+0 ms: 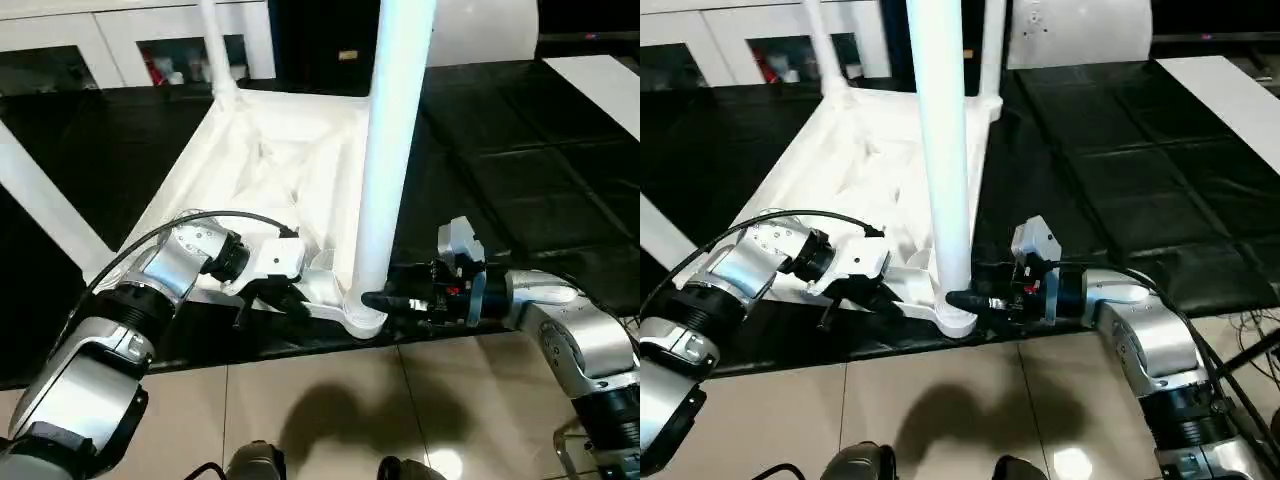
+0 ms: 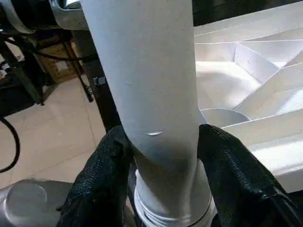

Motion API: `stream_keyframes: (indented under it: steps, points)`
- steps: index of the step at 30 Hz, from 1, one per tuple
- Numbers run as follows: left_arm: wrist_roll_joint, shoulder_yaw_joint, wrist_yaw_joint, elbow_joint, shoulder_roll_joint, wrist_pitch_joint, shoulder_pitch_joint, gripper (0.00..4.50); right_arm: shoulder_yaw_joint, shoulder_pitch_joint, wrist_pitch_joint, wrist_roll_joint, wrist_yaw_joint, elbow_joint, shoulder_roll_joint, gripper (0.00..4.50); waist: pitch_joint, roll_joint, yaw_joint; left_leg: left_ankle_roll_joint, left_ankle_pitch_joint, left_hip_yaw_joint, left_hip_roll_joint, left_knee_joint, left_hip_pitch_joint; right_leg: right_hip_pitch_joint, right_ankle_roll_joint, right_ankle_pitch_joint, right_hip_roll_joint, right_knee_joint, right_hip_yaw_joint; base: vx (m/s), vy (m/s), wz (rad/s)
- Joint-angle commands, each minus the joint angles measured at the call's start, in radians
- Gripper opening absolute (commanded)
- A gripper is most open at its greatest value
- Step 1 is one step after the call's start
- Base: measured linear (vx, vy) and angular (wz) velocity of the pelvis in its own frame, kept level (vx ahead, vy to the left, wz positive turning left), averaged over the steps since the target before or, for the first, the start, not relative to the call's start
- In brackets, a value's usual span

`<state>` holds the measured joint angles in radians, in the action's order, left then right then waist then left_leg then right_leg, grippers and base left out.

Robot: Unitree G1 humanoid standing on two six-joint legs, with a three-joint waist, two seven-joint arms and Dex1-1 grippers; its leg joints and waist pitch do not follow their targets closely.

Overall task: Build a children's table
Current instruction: Rotate leg to tighten

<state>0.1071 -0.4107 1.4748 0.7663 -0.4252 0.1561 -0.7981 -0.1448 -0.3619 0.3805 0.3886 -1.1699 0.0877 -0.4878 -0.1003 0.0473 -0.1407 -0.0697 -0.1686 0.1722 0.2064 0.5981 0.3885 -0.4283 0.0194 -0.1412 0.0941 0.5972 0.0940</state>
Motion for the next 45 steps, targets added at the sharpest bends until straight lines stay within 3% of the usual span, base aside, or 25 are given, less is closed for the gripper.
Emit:
stream_keyframes:
  steps: [1, 6, 8, 10, 15, 17, 18, 19, 20, 22, 23, 25, 26, 28, 29, 30, 32, 33, 34, 36, 40, 42, 45]
  points:
    - [0.006, -0.034, 0.051, -0.028, 0.014, 0.029, -0.002, 0.0, -0.021, -0.025, 0.0, 0.013, -0.023, 0.021, 0.01, 1.92, 0.103, -0.015, 0.005, 0.069, -0.141, 0.001, 0.022, -0.061, -0.014, 0.069, 0.22, -0.224, 0.055, -0.055, -0.047, 0.0, 0.0, 0.0]
    - [0.003, -0.029, 0.046, -0.028, 0.014, 0.02, 0.001, 0.0, -0.02, -0.029, 0.011, 0.022, -0.04, 0.034, 0.02, 1.91, 0.106, -0.013, 0.003, 0.058, -0.154, 0.0, 0.023, -0.061, -0.016, 0.069, 0.217, -0.23, 0.054, -0.055, -0.047, 0.0, 0.0, 0.0]
    - [0.0, -0.02, 0.029, -0.033, 0.015, -0.004, 0.004, 0.0, -0.015, -0.021, 0.019, 0.026, -0.022, 0.032, 0.034, 1.91, 0.107, -0.019, 0.004, 0.055, -0.159, 0.0, 0.022, -0.061, -0.016, 0.07, 0.218, -0.226, 0.054, -0.056, -0.047, 0.0, 0.0, 0.0]
    - [-0.001, -0.014, 0.017, -0.036, 0.018, -0.02, 0.006, 0.0, -0.012, -0.016, 0.024, 0.028, -0.007, 0.027, 0.043, 1.91, 0.107, -0.014, 0.003, 0.051, -0.166, 0.0, 0.023, -0.061, -0.016, 0.069, 0.219, -0.233, 0.054, -0.057, -0.047, 0.0, 0.0, 0.0]
    - [-0.009, 0.054, -0.167, -0.059, 0.073, -0.203, 0.002, 0.0, 0.009, 0.046, 0.031, -0.047, 0.27, -0.018, 0.159, 1.91, 0.1, -0.014, 0.008, 0.015, -0.221, -0.002, 0.018, -0.067, -0.02, 0.067, 0.182, -0.356, 0.056, -0.07, -0.045, 0.0, 0.0, 0.0]
    - [-0.012, 0.074, -0.234, -0.08, 0.1, -0.258, 0.008, 0.0, 0.017, 0.06, 0.034, -0.08, 0.372, -0.017, 0.21, 1.91, 0.095, -0.016, 0.025, -0.012, -0.263, -0.007, 0.014, -0.075, -0.017, 0.07, 0.136, -0.461, 0.055, -0.08, -0.038, 0.0, 0.0, 0.0]
    - [-0.013, 0.078, -0.246, -0.085, 0.106, -0.269, 0.01, 0.0, 0.019, 0.062, 0.036, -0.084, 0.389, -0.017, 0.219, 1.91, 0.092, -0.015, 0.035, -0.012, -0.295, -0.009, 0.012, -0.075, -0.023, 0.065, 0.119, -0.517, 0.057, -0.094, -0.035, 0.0, 0.0, 0.0]
    - [-0.016, 0.099, -0.321, -0.118, 0.141, -0.333, 0.021, 0.0, 0.033, 0.069, 0.047, -0.109, 0.499, -0.012, 0.281, 1.91, 0.092, -0.011, 0.04, -0.016, -0.297, -0.01, 0.012, -0.074, -0.023, 0.068, 0.117, -0.523, 0.059, -0.093, -0.036, 0.0, 0.0, 0.0]
    - [-0.014, 0.116, -0.396, -0.153, 0.181, -0.398, 0.031, 0.0, 0.049, 0.065, 0.055, -0.131, 0.612, 0.004, 0.349, 1.91, 0.089, -0.016, 0.053, -0.02, -0.319, -0.01, 0.01, -0.077, -0.024, 0.066, 0.109, -0.553, 0.057, -0.099, -0.032, 0.0, 0.0, 0.0]
    - [-0.01, 0.125, -0.452, -0.168, 0.207, -0.434, 0.033, 0.0, 0.062, 0.053, 0.055, -0.152, 0.702, 0.027, 0.398, 1.9, 0.093, -0.015, 0.063, -0.02, -0.312, -0.015, 0.005, -0.076, -0.022, 0.071, 0.081, -0.585, 0.057, -0.105, -0.026, 0.0, 0.0, 0.0]
    - [-0.007, 0.134, -0.499, -0.173, 0.231, -0.46, 0.029, 0.0, 0.074, 0.041, 0.053, -0.155, 0.755, 0.045, 0.431, 1.9, 0.094, -0.01, 0.073, -0.019, -0.312, -0.015, 0.005, -0.077, -0.022, 0.069, 0.083, -0.568, 0.054, -0.105, -0.026, 0.0, 0.0, 0.0]
    - [-0.003, 0.147, -0.559, -0.178, 0.262, -0.49, 0.023, 0.0, 0.087, 0.023, 0.049, -0.162, 0.816, 0.069, 0.469, 1.89, 0.095, -0.012, 0.08, -0.004, -0.316, -0.011, 0.002, -0.073, -0.029, 0.065, 0.087, -0.547, 0.05, -0.111, -0.026, 0.0, 0.0, 0.0]
    - [0.0, 0.156, -0.589, -0.18, 0.277, -0.504, 0.02, 0.0, 0.094, 0.014, 0.047, -0.169, 0.846, 0.082, 0.488, 1.89, 0.096, -0.012, 0.083, 0.004, -0.305, -0.012, 0.002, -0.075, -0.024, 0.068, 0.098, -0.516, 0.049, -0.106, -0.028, 0.0, 0.0, 0.0]
    - [-0.002, 0.179, -0.651, -0.187, 0.31, -0.533, 0.01, 0.0, 0.117, -0.018, 0.038, -0.179, 0.918, 0.12, 0.531, 1.89, 0.099, -0.009, 0.088, 0.007, -0.296, -0.01, 0.002, -0.073, -0.026, 0.066, 0.113, -0.48, 0.048, -0.104, -0.029, 0.0, 0.0, 0.0]
    - [0.004, 0.184, -0.684, -0.187, 0.324, -0.525, 0.002, 0.0, 0.153, -0.05, 0.007, -0.176, 0.961, 0.153, 0.569, 1.89, 0.101, -0.011, 0.09, 0.009, -0.288, -0.01, 0.002, -0.073, -0.024, 0.068, 0.126, -0.452, 0.048, -0.1, -0.03, 0.0, 0.0, 0.0]
    - [0.004, 0.184, -0.684, -0.186, 0.324, -0.524, 0.001, 0.0, 0.154, -0.052, 0.002, -0.177, 0.963, 0.156, 0.57, 1.89, 0.103, -0.01, 0.092, 0.011, -0.281, -0.01, 0.002, -0.073, -0.022, 0.069, 0.131, -0.433, 0.047, -0.098, -0.031, 0.0, 0.0, 0.0]
    - [0.018, 0.165, -0.667, -0.173, 0.306, -0.487, -0.005, 0.0, 0.168, -0.066, -0.047, -0.183, 0.965, 0.16, 0.57, 2.45, 0.11, -0.013, 0.092, 0.026, -0.229, -0.007, 0.002, -0.069, -0.018, 0.074, 0.156, -0.324, 0.045, -0.086, -0.036, 0.0, 0.0, 0.0]
    - [0.026, 0.156, -0.66, -0.172, 0.297, -0.474, -0.005, 0.0, 0.169, -0.065, -0.059, -0.181, 0.956, 0.155, 0.569, 2.45, 0.112, -0.011, 0.09, 0.031, -0.215, -0.006, 0.003, -0.068, -0.019, 0.074, 0.165, -0.294, 0.045, -0.082, -0.037, 0.0, 0.0, 0.0]
    - [0.023, 0.141, -0.617, -0.176, 0.27, -0.436, 0.008, 0.0, 0.167, -0.051, -0.075, -0.181, 0.932, 0.122, 0.546, 2.62, 0.116, -0.01, 0.088, 0.051, -0.181, -0.004, 0.001, -0.065, -0.014, 0.08, 0.186, -0.232, 0.045, -0.074, -0.039, 0.0, 0.0, 0.0]
    - [0.022, 0.123, -0.554, -0.177, 0.233, -0.383, 0.026, 0.0, 0.168, -0.028, -0.094, -0.178, 0.889, 0.082, 0.506, 2.79, 0.118, -0.009, 0.085, 0.058, -0.162, -0.004, 0.002, -0.063, -0.014, 0.081, 0.192, -0.204, 0.045, -0.07, -0.04, 0.0, 0.0, 0.0]
    - [0.01, 0.099, -0.42, -0.18, 0.151, -0.302, 0.067, 0.0, 0.195, 0.034, -0.112, -0.147, 0.758, 0.001, 0.401, 3.0, 0.128, -0.009, 0.067, 0.093, -0.078, -0.004, 0.007, -0.055, -0.008, 0.086, 0.227, -0.06, 0.045, -0.047, -0.043, 0.0, 0.0, 0.0]
    - [0.007, 0.093, -0.387, -0.178, 0.132, -0.288, 0.073, 0.0, 0.197, 0.049, -0.114, -0.135, 0.716, -0.017, 0.369, 3.27, 0.123, 0.001, 0.055, 0.099, -0.115, 0.0, 0.012, -0.055, -0.015, 0.074, 0.237, -0.091, 0.044, -0.051, -0.043, 0.0, 0.0, 0.0]
    - [0.007, 0.068, -0.277, -0.146, 0.073, -0.194, 0.073, 0.0, 0.191, 0.093, -0.103, -0.091, 0.545, -0.065, 0.248, 3.47, 0.119, -0.003, 0.042, 0.076, -0.163, -0.001, 0.015, -0.059, -0.02, 0.074, 0.217, -0.165, 0.044, -0.058, -0.044, 0.0, 0.0, 0.0]
